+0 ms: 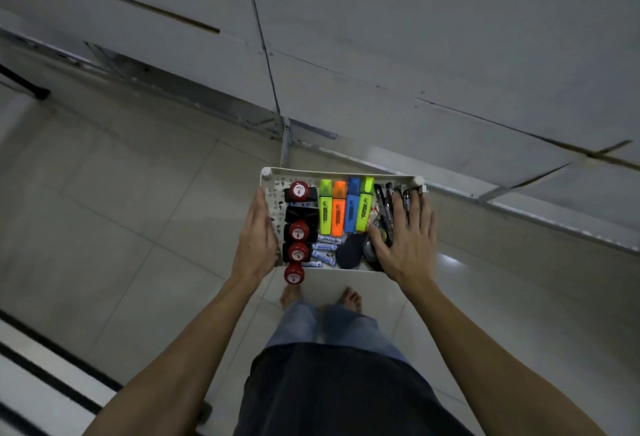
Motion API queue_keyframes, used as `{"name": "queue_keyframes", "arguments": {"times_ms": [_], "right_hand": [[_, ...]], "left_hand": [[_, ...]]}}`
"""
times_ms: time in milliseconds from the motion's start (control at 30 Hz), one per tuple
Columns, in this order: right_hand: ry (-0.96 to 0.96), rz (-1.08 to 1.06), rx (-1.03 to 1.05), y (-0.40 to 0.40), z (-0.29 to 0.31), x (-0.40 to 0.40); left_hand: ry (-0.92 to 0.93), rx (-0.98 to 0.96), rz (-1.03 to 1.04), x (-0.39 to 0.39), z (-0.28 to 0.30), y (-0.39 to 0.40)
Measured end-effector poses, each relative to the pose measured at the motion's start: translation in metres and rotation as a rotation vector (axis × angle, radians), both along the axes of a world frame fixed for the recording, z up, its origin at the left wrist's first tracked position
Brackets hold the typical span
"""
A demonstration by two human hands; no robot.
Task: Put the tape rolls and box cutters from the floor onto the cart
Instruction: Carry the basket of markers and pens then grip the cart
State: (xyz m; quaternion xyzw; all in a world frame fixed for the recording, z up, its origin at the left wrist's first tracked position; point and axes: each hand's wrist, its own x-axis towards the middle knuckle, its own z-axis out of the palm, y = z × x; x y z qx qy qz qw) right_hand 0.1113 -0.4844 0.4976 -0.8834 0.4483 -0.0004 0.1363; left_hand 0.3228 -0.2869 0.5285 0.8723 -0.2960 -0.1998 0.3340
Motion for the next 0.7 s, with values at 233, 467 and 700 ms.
{"name": "queue_keyframes", "arguments": {"times_ms": [233, 467, 700], "right_hand": [[-0.003, -0.158, 0.025, 0.003, 0.000, -0.003], [-0.014, -0.374, 0.031, 0.013, -0.002, 0.012], [-0.020, -0.602, 0.022, 0.019, 0.004, 0.044]], "left_hand": [[-0.027, 0.040, -0.121, 0.028, 0.007, -0.037], [-0.074, 0.041, -0.373, 0.076, 0.015, -0.090], [-0.051, 0.016, -0.620, 0.127, 0.012, -0.153]]}}
